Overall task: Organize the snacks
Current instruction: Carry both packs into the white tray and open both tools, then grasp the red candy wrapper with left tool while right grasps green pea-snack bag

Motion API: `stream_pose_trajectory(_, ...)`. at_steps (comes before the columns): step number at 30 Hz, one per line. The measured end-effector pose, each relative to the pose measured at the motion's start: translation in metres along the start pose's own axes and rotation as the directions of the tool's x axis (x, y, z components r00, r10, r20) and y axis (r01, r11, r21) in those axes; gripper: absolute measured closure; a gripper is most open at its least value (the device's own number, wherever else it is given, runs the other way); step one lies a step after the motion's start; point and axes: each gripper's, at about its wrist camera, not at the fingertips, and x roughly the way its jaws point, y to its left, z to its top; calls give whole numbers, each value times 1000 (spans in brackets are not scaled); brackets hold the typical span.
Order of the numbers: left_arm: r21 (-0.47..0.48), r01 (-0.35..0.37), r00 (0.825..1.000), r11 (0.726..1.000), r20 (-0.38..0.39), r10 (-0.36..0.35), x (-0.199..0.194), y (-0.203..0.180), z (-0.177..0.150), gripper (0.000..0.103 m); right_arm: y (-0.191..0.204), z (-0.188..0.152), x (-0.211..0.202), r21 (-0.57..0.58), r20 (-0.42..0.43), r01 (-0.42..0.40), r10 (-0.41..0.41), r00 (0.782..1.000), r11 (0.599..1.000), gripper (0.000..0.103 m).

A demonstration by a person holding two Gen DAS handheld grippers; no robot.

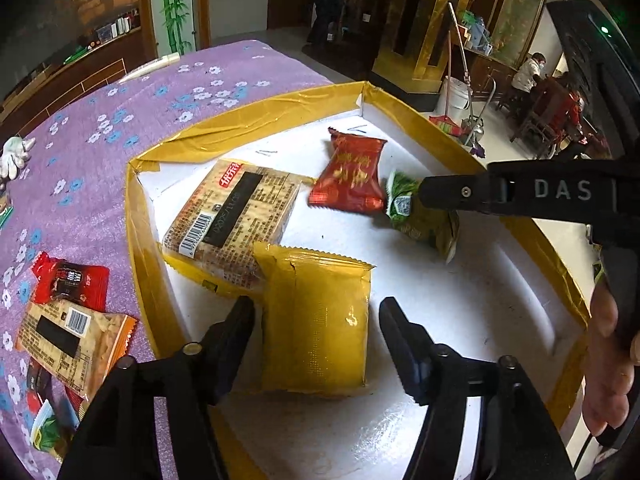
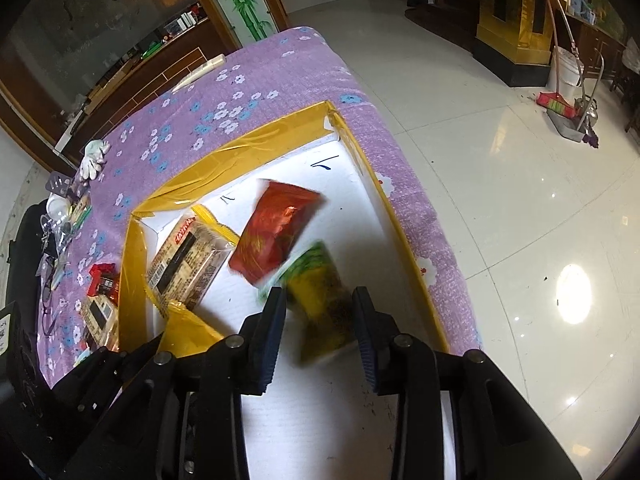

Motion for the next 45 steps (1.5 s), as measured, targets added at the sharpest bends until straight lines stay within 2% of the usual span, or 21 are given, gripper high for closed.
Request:
stream_pose_trajectory(7, 14, 14, 999, 1000, 30, -14, -22, -3, -3, 35, 4, -10, -31, 29, 49, -56, 54, 997, 998, 66)
stream_pose_trajectory(15, 48, 7, 998, 999, 66, -10, -52, -1, -19, 34, 34, -34, -52, 21, 65, -115, 113, 991, 993, 63)
stream_pose_trajectory(21, 34, -6, 996, 999, 93, 3, -79, 22, -41, 34, 59, -51, -56, 26, 54, -140, 138, 989, 990, 63)
stream_pose_trajectory(30, -28, -28, 991, 999, 130, 31, -123, 81, -88, 34, 112, -74, -60, -61, 23, -170, 172, 985, 984, 63)
stream_pose_trajectory(35, -80, -10, 995, 997, 96, 18, -135, 120, -128, 34, 133, -90, -59, -110, 0, -173, 174, 985, 979, 63)
stream_pose_trajectory(38, -69, -8, 998, 998, 63, 13, -133, 130, -147, 34, 142, -98, -57, -131, -18, -178, 177, 984, 975, 63)
stream_pose_trajectory(45, -41, -4, 1000, 999, 21, 5, -116, 137, -154, 34, 146, -108, -57, -145, -29, -166, 164, 986, 975, 63)
